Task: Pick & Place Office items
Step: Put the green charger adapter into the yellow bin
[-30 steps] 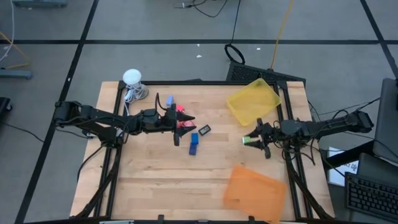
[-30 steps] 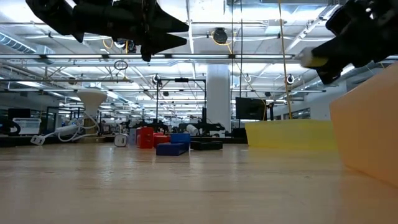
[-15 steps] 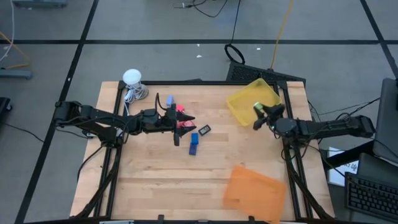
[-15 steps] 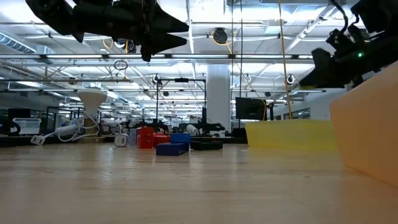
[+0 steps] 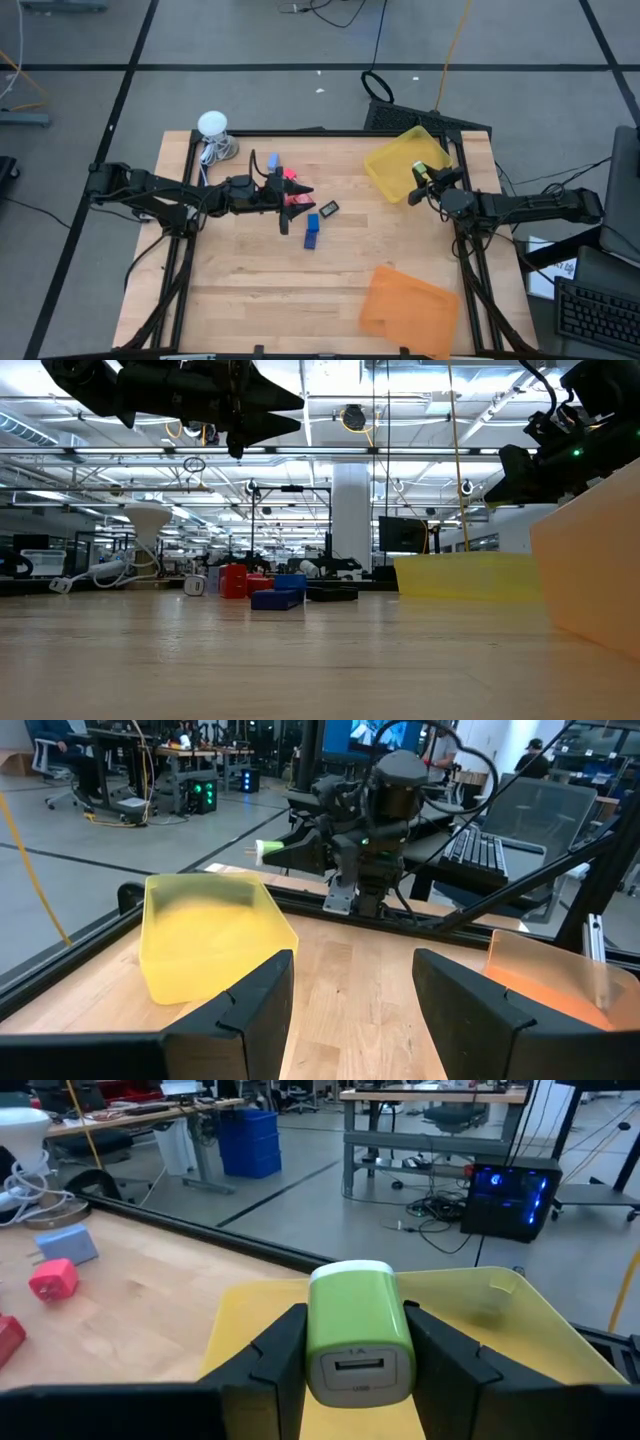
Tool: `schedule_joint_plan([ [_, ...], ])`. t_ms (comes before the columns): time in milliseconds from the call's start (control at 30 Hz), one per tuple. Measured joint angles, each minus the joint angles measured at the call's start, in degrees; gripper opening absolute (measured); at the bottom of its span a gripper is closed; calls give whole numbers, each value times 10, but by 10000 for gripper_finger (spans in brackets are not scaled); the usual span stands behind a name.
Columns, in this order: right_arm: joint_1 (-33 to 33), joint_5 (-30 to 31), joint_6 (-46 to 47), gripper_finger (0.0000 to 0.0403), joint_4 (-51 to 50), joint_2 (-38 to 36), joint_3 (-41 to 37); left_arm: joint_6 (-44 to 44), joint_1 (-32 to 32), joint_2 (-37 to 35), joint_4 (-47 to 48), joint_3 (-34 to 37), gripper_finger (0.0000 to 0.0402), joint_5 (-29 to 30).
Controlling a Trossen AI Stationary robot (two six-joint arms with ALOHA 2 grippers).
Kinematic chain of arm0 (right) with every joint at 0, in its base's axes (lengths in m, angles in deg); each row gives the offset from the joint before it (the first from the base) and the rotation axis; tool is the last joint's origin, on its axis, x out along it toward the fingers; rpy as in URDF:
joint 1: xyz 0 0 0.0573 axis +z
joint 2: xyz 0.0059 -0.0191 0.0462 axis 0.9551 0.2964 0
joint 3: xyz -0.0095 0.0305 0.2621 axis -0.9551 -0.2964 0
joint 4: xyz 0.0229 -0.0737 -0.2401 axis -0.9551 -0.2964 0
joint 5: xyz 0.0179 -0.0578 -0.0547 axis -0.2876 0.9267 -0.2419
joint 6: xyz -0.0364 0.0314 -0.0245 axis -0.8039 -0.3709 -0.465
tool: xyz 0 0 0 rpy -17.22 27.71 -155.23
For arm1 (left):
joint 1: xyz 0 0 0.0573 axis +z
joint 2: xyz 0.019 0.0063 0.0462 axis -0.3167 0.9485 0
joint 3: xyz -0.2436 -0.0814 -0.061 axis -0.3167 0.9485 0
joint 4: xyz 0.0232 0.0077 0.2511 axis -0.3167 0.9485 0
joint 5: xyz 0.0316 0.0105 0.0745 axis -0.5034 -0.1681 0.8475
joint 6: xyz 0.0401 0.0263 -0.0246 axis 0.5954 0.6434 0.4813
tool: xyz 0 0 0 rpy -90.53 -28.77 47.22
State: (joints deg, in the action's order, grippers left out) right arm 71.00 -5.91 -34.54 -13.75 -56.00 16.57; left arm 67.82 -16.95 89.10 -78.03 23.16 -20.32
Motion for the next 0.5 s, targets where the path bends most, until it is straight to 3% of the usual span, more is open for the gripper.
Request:
schedule_joint_plan([
  [233,-177,-173,-27,126,27,40,0,3,0,0,-14,0,207,6],
  [500,-404,-377,-38,126,60,133,-4,17,0,0,-14,0,207,63],
])
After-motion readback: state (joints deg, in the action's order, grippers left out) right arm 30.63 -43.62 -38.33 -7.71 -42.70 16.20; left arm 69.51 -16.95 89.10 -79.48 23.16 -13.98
